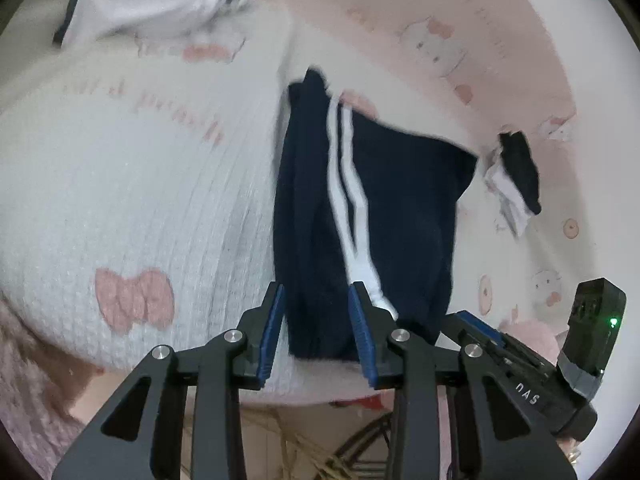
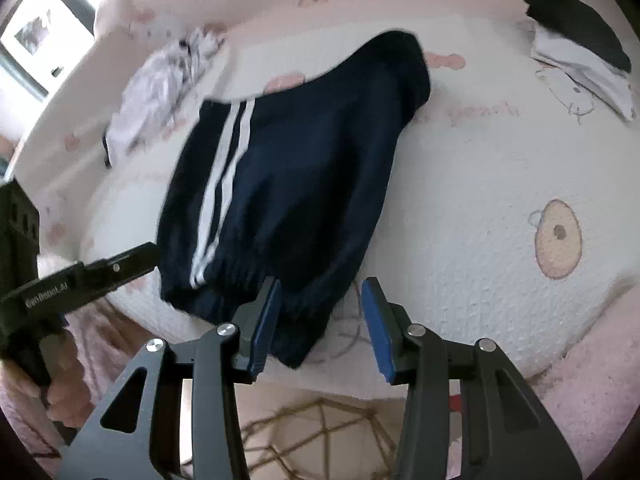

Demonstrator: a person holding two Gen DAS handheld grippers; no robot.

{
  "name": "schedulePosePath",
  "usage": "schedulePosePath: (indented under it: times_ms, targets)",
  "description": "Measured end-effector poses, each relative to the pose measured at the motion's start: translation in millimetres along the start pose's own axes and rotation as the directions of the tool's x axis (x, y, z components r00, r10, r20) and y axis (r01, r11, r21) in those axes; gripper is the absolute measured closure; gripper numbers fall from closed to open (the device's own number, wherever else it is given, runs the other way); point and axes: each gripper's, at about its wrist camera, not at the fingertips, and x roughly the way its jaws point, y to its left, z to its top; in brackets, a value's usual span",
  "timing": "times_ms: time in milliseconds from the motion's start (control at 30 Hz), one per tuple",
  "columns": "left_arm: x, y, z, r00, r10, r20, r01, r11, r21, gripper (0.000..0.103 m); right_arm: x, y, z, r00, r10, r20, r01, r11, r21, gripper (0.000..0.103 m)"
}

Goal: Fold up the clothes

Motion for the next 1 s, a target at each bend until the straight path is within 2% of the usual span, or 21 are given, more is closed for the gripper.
schedulePosePath:
  times_ms: [67, 133, 200, 267, 367, 400, 467, 533, 667, 700, 733, 800, 900, 1000]
  targets:
    - [5.2, -6.2, 1.0, 1.000, -0.029, -0.012, 0.029, 0.999, 0.036, 0.068, -0.1, -3.2, 2.8, 1.000, 0.025, 0.014, -0.026, 0.999, 0.022, 0.057]
    - [14.7, -15.0, 1.6, 1.000, 0.004, -0.031, -0.001, 0.996, 0.088, 0.068, 9.6, -2.0, 4.8, 1.000, 0.020, -0.005, -0.020, 1.000, 0.010, 0.055]
    - [27.1, -19.9, 0.3, 0.995, 0.086, -0.048, -0.079, 0.987, 0.138, 0.068, 28.1, 3.9, 8.1, 0.998, -0.015, -0.056, 0.014, 1.000, -0.019, 0.055]
    - [38.8, -18.4, -0.3, 0.980, 0.188, -0.063, -0.175, 0.970, 0.171, 0.069, 43.4, 8.4, 8.1, 0.992, -0.063, -0.106, 0.058, 0.997, -0.053, 0.055]
    - [33.8, -8.5, 2.7, 0.971, 0.232, -0.053, -0.223, 0.964, 0.144, 0.066, 36.5, 6.7, 3.5, 0.987, -0.112, -0.111, 0.104, 0.992, -0.073, 0.054]
    - [31.9, -4.6, 4.3, 0.974, 0.220, -0.057, -0.212, 0.970, 0.116, 0.064, 32.8, 1.4, 1.5, 0.987, -0.110, -0.114, 0.104, 0.993, -0.058, 0.052]
    - [29.3, 0.1, 6.9, 0.982, 0.175, -0.066, -0.171, 0.984, 0.056, 0.064, 23.2, -13.8, 1.4, 0.991, -0.056, -0.123, 0.059, 0.998, 0.026, 0.051]
    - [21.0, -1.8, 7.7, 0.989, 0.141, -0.044, -0.139, 0.989, 0.050, 0.064, 11.5, -28.4, 1.8, 0.994, -0.020, -0.110, 0.031, 0.995, 0.096, 0.051]
    - [13.6, -22.9, 0.7, 0.997, 0.055, -0.044, -0.049, 0.990, 0.132, 0.065, 1.1, -48.2, 1.8, 0.994, -0.005, -0.107, 0.024, 0.984, 0.174, 0.050]
    - [15.4, -34.5, -2.7, 0.997, 0.060, -0.044, -0.051, 0.983, 0.177, 0.065, 3.4, -50.5, 2.9, 0.993, 0.011, -0.114, 0.011, 0.982, 0.190, 0.050]
    - [19.1, -44.6, -5.5, 0.996, 0.082, -0.037, -0.072, 0.974, 0.216, 0.065, 6.8, -50.3, 4.6, 0.993, 0.015, -0.121, 0.008, 0.982, 0.189, 0.050]
    - [26.5, -46.5, -5.8, 0.992, 0.115, -0.045, -0.102, 0.969, 0.225, 0.065, 12.6, -40.1, 9.4, 0.993, -0.005, -0.114, 0.021, 0.990, 0.140, 0.050]
    - [34.4, -30.5, -1.3, 0.989, 0.119, -0.087, -0.105, 0.983, 0.151, 0.065, 18.9, -17.2, 9.0, 0.995, -0.025, -0.100, 0.030, 0.999, 0.042, 0.048]
    - [34.9, -24.1, -2.4, 0.992, 0.074, -0.104, -0.064, 0.993, 0.098, 0.065, 38.2, -5.5, 4.6, 0.985, -0.009, -0.169, 0.009, 1.000, -0.002, 0.043]
